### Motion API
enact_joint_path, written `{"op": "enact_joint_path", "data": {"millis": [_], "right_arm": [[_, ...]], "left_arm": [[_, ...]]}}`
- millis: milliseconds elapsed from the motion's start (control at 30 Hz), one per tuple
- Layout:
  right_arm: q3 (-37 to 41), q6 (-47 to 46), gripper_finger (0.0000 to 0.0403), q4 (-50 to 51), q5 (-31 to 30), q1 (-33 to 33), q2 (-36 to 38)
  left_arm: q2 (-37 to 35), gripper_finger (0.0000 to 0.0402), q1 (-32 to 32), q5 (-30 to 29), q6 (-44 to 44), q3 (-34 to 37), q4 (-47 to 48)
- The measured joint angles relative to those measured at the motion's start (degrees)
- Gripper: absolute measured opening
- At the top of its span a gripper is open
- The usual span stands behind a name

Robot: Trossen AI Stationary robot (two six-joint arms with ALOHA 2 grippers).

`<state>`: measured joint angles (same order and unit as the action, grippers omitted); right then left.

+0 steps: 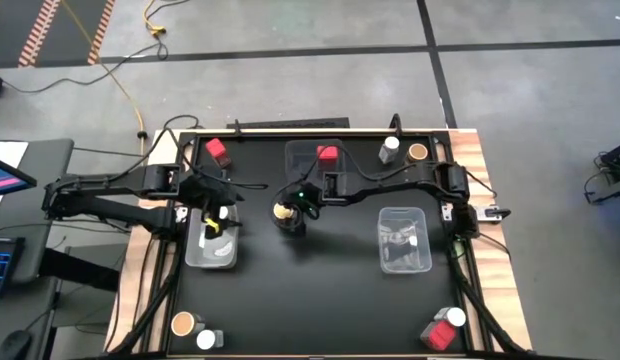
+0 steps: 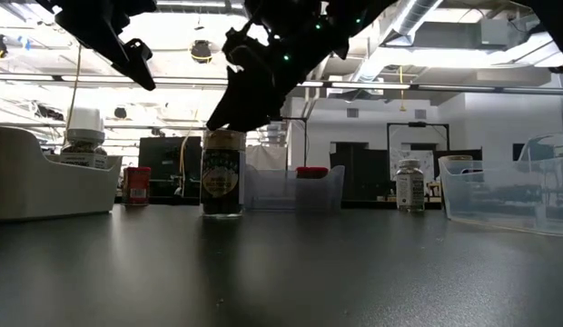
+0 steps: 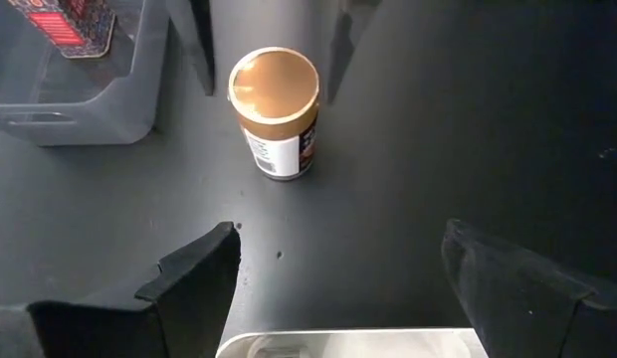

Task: Sort spices by type
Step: Put the top left gold seasoning bottle into the transparent bin

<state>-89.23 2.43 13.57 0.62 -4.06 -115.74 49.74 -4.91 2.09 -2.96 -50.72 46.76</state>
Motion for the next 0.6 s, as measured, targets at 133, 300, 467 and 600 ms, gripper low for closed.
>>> {"op": "enact_joint_path", "data": {"millis": [133, 300, 467, 600], "right_arm": [[0.0, -0.1, 0.0381, 1.5, 0.5, -0.3, 0.1], [2.3, -0.8, 0.0381, 1.8, 0.9, -0.8, 0.1], [2.8, -1.8, 0.0381, 1.4, 1.2, -1.0, 0.1], [2.8, -0.6, 0.0381, -1.2, 1.3, -0.9, 0.1]], "left_arm": [[0.0, 0.0333, 0.0, 0.0, -0.1, 0.0, 0.1], [0.0, 0.0333, 0.0, -0.9, -0.6, 0.0, 0.1], [0.0, 0.0333, 0.0, -1.0, -0.6, 0.0, 0.0], [0.0, 0.0333, 0.0, -1.1, -0.6, 0.0, 0.0]]}}
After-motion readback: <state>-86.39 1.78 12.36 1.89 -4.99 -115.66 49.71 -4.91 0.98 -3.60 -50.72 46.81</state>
